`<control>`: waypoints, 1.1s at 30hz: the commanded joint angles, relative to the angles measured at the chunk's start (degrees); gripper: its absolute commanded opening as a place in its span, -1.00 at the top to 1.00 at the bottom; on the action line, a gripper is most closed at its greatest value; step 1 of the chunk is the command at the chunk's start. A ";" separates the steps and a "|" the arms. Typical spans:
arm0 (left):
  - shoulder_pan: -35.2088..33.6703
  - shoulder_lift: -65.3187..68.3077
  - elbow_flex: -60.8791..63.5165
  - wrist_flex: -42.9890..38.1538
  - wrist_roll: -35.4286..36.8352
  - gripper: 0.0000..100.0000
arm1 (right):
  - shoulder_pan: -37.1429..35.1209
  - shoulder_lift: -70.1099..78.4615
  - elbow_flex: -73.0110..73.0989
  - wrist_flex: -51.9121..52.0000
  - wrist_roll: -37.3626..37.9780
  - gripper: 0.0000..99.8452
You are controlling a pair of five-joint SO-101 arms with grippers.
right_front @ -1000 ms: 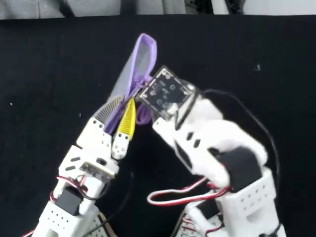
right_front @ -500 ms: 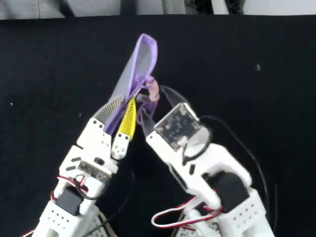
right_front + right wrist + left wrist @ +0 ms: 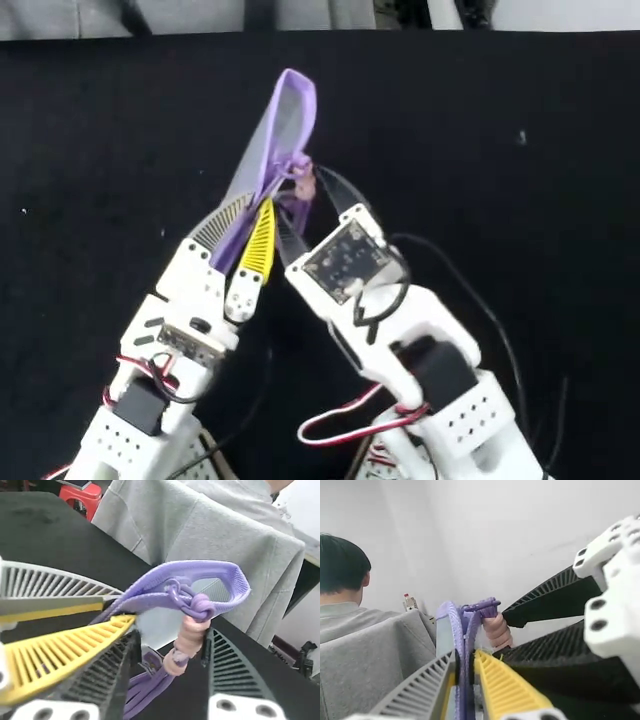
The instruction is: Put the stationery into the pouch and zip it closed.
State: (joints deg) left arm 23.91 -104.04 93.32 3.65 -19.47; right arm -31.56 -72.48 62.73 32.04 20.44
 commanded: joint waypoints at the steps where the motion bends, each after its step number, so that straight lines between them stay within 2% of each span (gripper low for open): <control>1: 0.48 -0.62 -2.15 -1.67 0.26 0.94 | 1.76 -0.40 1.19 -5.10 0.79 0.60; 21: 1.98 -0.62 -1.89 -1.67 0.53 0.94 | 3.78 -0.40 8.84 -18.90 0.88 0.60; 27: 2.77 -0.62 -2.07 -1.67 0.53 0.94 | 4.22 -0.40 9.36 -19.69 0.88 0.61; 29: 2.77 -0.62 -2.07 -1.67 0.44 0.94 | 5.36 -0.40 9.10 -19.69 0.88 0.64; 33: 2.59 -0.62 -1.63 -1.67 0.26 0.94 | 7.03 -0.40 7.78 -19.60 0.88 0.85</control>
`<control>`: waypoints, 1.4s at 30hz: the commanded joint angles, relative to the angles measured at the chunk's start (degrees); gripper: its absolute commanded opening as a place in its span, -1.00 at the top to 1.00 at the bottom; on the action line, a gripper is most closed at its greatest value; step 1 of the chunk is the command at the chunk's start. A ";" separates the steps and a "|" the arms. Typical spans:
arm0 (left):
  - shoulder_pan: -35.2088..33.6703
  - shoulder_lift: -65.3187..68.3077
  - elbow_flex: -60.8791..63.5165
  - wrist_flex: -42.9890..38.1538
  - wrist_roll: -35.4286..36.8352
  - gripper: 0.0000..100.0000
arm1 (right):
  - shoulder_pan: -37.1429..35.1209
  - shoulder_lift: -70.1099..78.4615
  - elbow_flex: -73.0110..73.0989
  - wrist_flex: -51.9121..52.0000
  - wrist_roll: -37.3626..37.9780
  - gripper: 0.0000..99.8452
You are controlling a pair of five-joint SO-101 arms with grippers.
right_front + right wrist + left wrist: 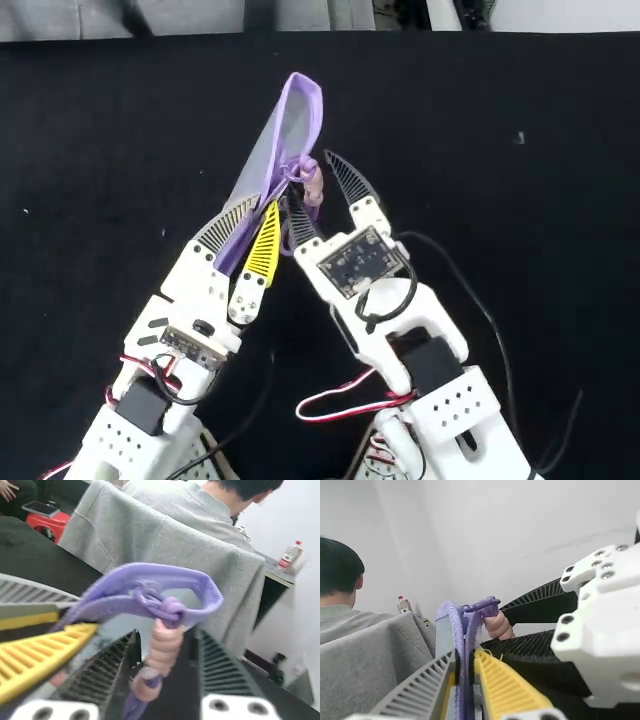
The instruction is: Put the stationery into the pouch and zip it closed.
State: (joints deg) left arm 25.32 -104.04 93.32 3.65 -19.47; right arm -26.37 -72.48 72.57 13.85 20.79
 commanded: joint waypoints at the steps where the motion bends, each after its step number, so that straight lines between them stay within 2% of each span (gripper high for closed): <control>1: 1.19 -0.62 -1.63 -1.67 0.26 0.94 | 1.93 -0.40 -2.15 -1.41 0.53 0.90; 3: 1.19 -0.62 -1.63 -1.67 0.35 0.94 | 1.85 -0.40 -2.15 -1.41 0.53 0.98; 6: 1.01 -0.62 -1.63 -1.67 0.35 0.94 | 1.85 -0.40 -2.24 -1.41 0.62 0.98; 10: 0.75 -0.62 -1.54 -1.58 0.18 0.94 | 2.20 -0.40 -3.91 0.53 6.42 0.98; 17: 1.01 -0.62 -0.92 -1.58 0.18 0.94 | 7.91 -0.31 -26.68 21.36 8.44 0.98; 22: 1.27 -0.62 -0.66 -1.58 0.44 0.94 | 8.18 2.42 -42.24 30.59 15.38 0.98; 31: 1.27 -0.62 -0.92 -1.58 0.53 0.94 | 11.25 29.93 -65.54 37.19 16.88 0.98; 42: 0.75 -0.62 -0.57 -1.49 0.53 0.94 | 23.65 65.54 -106.59 50.37 16.97 0.98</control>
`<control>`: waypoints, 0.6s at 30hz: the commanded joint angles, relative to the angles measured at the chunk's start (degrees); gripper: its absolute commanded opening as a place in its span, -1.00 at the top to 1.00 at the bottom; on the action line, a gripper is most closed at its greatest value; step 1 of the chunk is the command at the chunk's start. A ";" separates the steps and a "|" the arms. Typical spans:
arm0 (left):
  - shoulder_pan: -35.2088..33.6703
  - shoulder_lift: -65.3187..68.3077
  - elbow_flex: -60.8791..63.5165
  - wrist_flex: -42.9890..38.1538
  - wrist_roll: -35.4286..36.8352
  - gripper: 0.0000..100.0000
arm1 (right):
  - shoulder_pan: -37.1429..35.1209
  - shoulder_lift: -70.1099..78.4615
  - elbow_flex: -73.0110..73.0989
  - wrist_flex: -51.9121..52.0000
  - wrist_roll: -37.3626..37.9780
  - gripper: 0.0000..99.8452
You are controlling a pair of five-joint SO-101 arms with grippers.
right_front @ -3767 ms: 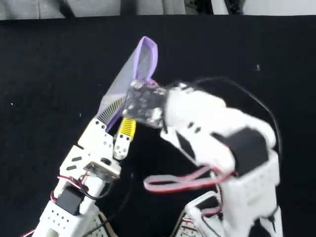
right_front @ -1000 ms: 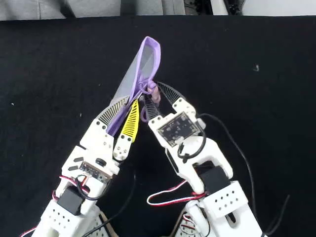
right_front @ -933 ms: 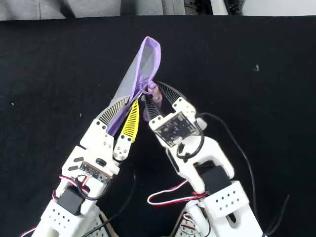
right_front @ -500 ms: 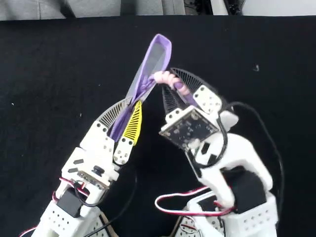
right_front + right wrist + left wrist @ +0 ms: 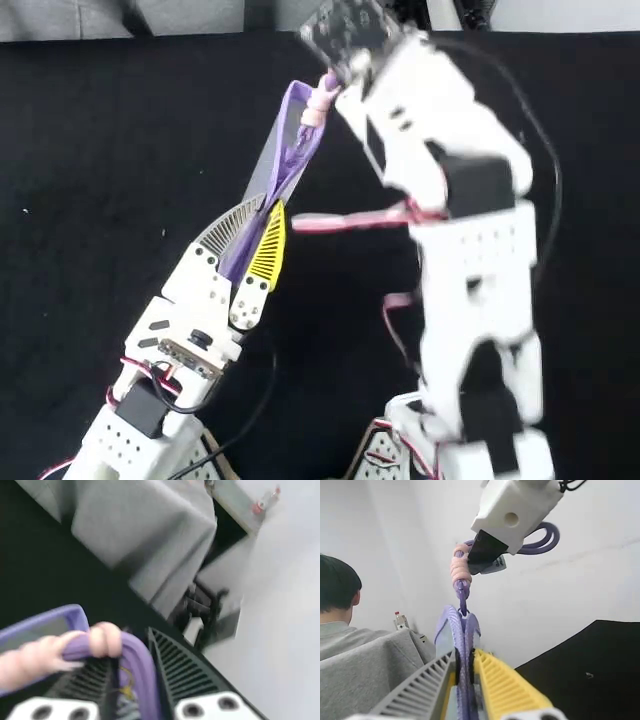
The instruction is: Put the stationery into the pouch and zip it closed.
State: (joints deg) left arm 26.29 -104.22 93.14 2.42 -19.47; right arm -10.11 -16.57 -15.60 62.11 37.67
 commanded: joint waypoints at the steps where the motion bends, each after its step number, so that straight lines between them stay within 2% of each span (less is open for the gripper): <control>1: -0.22 -0.44 -0.40 -0.26 0.53 0.94 | 8.18 12.44 -21.67 3.43 0.09 0.98; 7: -0.22 -0.44 1.19 -0.35 0.53 0.94 | 8.79 23.43 -38.46 16.88 0.00 0.98; 11: -0.22 -0.44 1.36 -0.44 0.53 0.94 | 5.27 24.40 -47.43 29.36 2.90 0.97; 14: -0.22 -0.44 1.27 -0.62 0.53 0.94 | 1.67 24.48 -51.47 39.38 6.77 0.83; 18: -0.22 -0.44 1.19 -0.70 0.53 0.94 | 1.67 22.11 -49.63 39.12 8.00 0.62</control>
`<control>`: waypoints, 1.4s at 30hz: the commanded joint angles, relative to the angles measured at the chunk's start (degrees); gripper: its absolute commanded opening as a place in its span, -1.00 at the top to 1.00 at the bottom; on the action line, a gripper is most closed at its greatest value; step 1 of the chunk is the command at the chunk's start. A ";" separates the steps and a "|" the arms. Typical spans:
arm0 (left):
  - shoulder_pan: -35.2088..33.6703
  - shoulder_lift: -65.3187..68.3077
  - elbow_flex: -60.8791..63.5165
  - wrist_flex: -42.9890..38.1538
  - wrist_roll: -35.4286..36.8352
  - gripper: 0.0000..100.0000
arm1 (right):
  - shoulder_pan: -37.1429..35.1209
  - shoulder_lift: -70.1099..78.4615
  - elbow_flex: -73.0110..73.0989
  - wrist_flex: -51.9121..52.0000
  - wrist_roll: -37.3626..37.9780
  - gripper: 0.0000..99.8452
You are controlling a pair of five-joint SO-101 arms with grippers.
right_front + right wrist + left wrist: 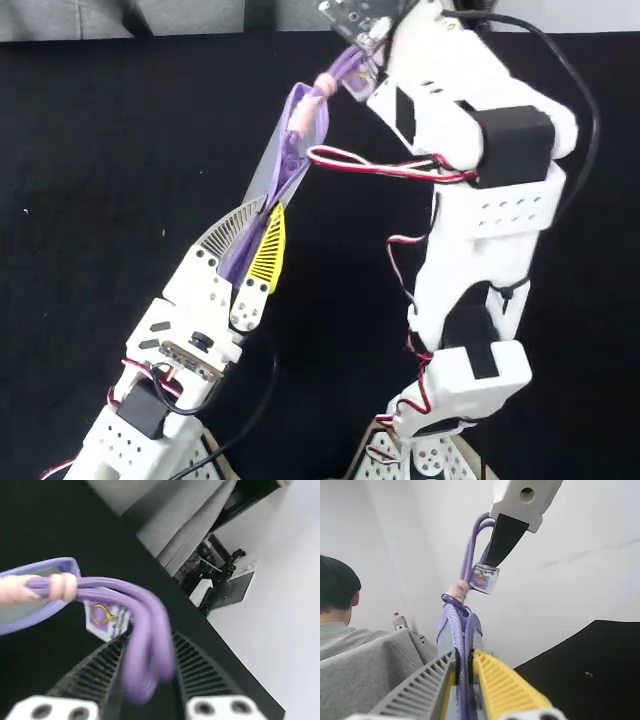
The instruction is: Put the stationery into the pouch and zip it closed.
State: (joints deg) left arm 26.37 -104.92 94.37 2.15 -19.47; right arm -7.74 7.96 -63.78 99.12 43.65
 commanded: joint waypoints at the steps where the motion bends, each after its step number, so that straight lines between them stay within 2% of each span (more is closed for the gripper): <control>1: -0.31 0.26 -0.04 -0.44 0.53 0.94 | -0.88 -3.21 -0.22 2.11 3.34 0.59; 7: -0.31 0.26 -0.04 -0.44 0.53 0.94 | -4.66 -10.24 15.16 2.11 11.52 0.55; 10: -0.31 0.26 -0.04 -0.44 0.53 0.94 | -9.05 -15.34 24.57 2.11 13.89 0.55; 15: -0.31 0.26 0.22 -0.44 0.53 0.94 | -15.65 -23.78 35.82 1.93 13.54 0.55; 17: -0.31 0.26 0.40 -0.44 0.53 0.94 | -17.67 -27.21 37.14 1.23 10.20 0.55; 21: -0.31 0.26 0.31 -0.44 0.53 0.94 | -20.40 -32.75 37.76 0.70 -2.11 0.55; 27: -0.31 0.26 0.40 -0.44 0.53 0.94 | -20.40 -36.70 39.08 1.23 -17.58 0.55; 31: -0.31 0.26 0.40 -0.44 0.53 0.94 | -20.57 -39.43 44.97 -1.32 -26.81 0.55; 35: -0.31 0.26 0.22 -0.44 0.53 0.94 | -20.66 -43.74 57.54 -8.44 -29.71 0.55; 42: -0.31 0.26 0.40 -0.44 0.53 0.94 | -20.75 -60.97 87.34 -29.54 -29.71 0.56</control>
State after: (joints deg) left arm 26.37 -104.92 94.73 2.07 -19.56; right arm -27.60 -42.68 8.22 81.19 14.55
